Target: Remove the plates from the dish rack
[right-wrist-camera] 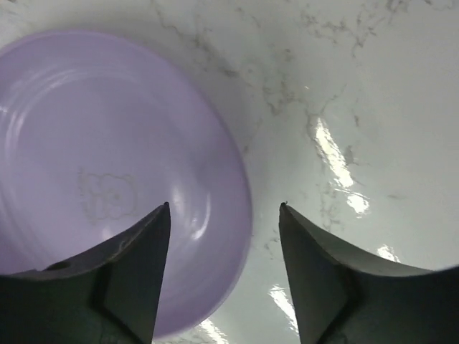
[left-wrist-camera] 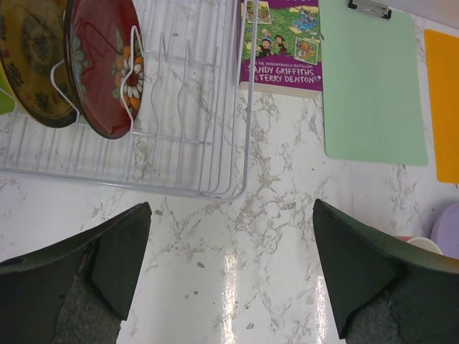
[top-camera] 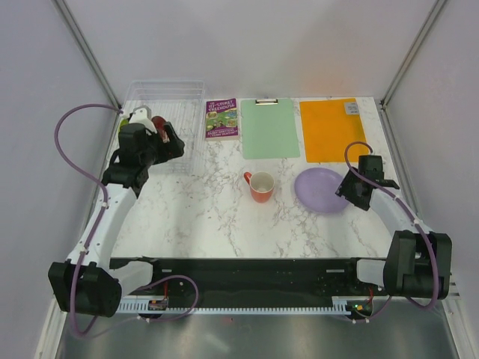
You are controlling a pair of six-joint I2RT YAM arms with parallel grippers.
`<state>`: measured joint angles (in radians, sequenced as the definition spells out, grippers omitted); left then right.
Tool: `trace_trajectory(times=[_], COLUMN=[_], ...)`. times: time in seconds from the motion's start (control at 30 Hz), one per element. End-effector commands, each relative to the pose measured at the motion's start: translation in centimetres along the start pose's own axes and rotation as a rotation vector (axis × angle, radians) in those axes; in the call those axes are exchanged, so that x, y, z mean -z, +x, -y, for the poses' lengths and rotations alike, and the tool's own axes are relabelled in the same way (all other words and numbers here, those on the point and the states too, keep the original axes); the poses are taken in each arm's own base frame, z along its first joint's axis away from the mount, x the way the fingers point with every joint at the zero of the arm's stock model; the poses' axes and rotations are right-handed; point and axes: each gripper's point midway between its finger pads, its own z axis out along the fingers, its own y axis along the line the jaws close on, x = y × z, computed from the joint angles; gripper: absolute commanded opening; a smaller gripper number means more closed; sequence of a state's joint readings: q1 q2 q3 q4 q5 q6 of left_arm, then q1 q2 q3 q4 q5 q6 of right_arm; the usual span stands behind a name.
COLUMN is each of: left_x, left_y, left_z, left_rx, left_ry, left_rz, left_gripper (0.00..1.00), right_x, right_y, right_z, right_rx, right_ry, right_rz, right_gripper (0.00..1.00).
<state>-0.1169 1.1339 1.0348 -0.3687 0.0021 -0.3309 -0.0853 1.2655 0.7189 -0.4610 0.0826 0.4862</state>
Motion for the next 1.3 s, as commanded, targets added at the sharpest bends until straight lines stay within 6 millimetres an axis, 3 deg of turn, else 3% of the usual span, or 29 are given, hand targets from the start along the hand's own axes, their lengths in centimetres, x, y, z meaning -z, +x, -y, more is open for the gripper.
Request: trace_trajectory(times=[0.0,0.1,0.23,0.4,0.47,0.53,0.6,0.7,1.07,1.17,1.2,1.27], left_x=[-0.6,-1.1,-2.0,-3.9,-5.3,-6.5,-7.0,-8.4,-12.8,-14.0,-14.4,-14.9], left_y=[-0.8,-1.2,-2.3,-5.0,-5.2,-5.9,-6.6,-6.1,-4.3,-3.5,-3.4,-3.2], left_z=[-0.3,-0.9,-1.8,-3.1,-4.7,-5.6,-6.3,-7.9,-10.9,-11.5,-11.5,-11.5], left_rx=[0.013,0.019,0.019,0.018,0.006,-0.010,-0.018,-0.028,-0.046,-0.053,-0.054,-0.060], left_ry=[0.018,0.003,-0.026,-0.081,-0.161,-0.209,-0.252,-0.327,-0.432,-0.446,-0.441,-0.436], left_rz=[0.017,0.019,0.037,0.083,0.082,0.096,0.108,0.094,0.060,0.045,0.043,0.042], left_gripper=[1.00,1.00,1.00,1.00,0.99,0.97,0.95,0.90,0.89,0.84,0.74,0.65], right_x=[0.2,0.5,2.4,8.3,10.0,10.5,10.6,10.5,8.8,8.0,7.9,7.4], right_y=[-0.5,-0.9,-2.6,-7.4,-8.4,-8.7,-8.6,-8.4,-8.2,-8.0,-7.9,-7.7], right_z=[2.8,3.2,2.7,0.7,-0.1,-0.6,-0.8,-1.1,-1.7,-1.8,-1.9,-2.0], right_rx=[-0.007,-0.012,-0.016,-0.001,0.012,0.029,0.033,0.037,0.061,0.062,0.061,0.065], right_ry=[0.122,0.147,0.125,0.011,-0.029,-0.054,-0.060,-0.080,-0.091,-0.095,-0.097,-0.097], right_rz=[0.049,0.059,0.130,0.334,0.366,0.364,0.353,0.341,0.302,0.284,0.280,0.268], right_gripper=[0.73,0.90,0.90,0.96,0.96,0.96,0.96,0.95,0.95,0.95,0.95,0.95])
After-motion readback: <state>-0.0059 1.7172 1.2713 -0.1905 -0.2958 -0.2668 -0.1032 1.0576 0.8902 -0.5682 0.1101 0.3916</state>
